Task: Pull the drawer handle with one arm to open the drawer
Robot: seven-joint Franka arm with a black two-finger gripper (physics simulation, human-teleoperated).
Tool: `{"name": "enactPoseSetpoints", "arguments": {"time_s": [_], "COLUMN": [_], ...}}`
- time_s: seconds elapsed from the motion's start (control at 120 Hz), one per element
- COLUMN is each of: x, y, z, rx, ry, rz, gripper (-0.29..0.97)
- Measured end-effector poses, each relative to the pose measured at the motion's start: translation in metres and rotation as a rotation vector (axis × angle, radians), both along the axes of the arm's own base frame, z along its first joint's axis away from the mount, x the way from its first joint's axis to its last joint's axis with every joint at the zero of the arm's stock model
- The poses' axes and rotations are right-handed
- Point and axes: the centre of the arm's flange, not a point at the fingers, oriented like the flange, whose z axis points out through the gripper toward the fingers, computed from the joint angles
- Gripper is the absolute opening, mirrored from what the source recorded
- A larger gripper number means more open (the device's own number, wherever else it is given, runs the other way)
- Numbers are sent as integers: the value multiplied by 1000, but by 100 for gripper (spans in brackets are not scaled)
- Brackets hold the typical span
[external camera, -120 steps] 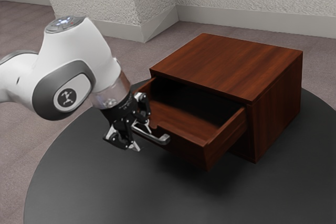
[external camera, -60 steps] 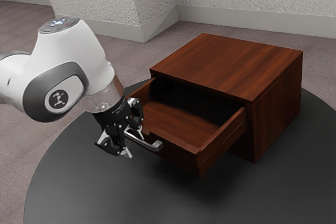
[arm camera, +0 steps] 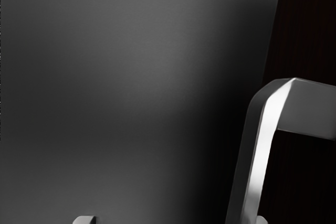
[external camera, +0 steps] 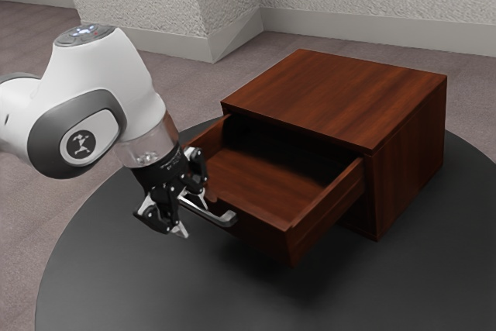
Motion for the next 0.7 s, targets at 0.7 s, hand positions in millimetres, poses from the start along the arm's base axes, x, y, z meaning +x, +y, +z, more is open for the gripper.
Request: {"name": "enactPoseSetpoints", "arguments": {"time_s": [0.7], "x": [1], "y": [-1], "z": [10], "rx": [1], "ry": [-12], "rz": [1], "gripper": [37]}}
